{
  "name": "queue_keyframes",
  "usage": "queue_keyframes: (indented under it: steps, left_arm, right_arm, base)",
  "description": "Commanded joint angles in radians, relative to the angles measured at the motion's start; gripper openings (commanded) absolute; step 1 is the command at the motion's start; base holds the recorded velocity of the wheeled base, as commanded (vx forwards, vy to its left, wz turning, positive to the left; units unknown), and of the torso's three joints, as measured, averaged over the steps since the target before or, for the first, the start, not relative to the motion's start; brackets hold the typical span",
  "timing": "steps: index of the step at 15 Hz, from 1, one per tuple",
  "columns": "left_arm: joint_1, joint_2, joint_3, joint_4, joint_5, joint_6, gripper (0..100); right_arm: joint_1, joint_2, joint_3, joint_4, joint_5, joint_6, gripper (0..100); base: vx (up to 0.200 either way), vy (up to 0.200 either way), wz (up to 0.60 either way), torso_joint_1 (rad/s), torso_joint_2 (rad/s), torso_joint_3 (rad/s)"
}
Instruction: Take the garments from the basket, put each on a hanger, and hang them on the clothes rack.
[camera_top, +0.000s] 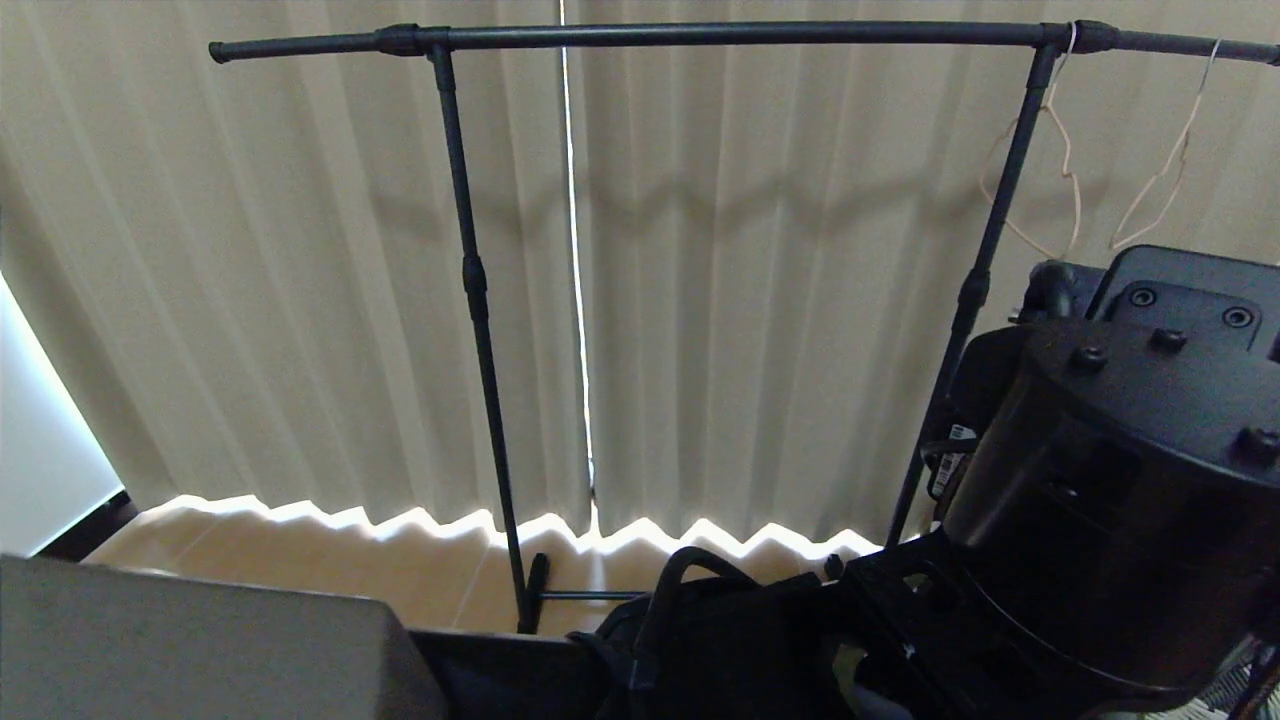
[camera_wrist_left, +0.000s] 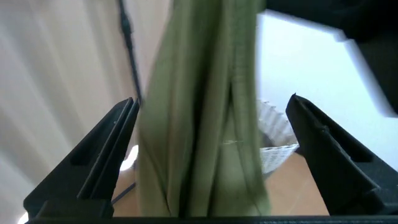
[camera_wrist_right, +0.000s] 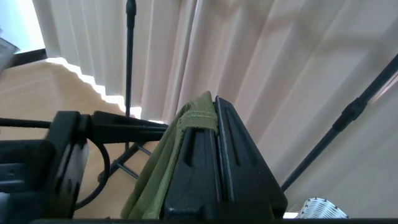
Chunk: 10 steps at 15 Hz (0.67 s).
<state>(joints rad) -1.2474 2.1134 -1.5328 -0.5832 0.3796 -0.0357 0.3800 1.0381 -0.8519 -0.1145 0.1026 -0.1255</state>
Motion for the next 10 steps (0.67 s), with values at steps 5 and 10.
queue_keyframes:
  steps: [5,10]
  left_arm:
    - [0.023,0.010,0.020,0.109,0.130,0.002,100]
    - [0.048,-0.027,0.106,0.108,0.168,0.002,100]
  right_arm:
    - [0.000,-0.009,0.001,-0.001,-0.003,-0.002,0]
    - [-0.006,-0.012,-0.007,0.001,-0.027,-0.002,0]
  base:
    - [0.000,0.000,0.00,0.000,0.00,0.000]
    - [0.000,0.000,0.00,0.000,0.00,0.000]
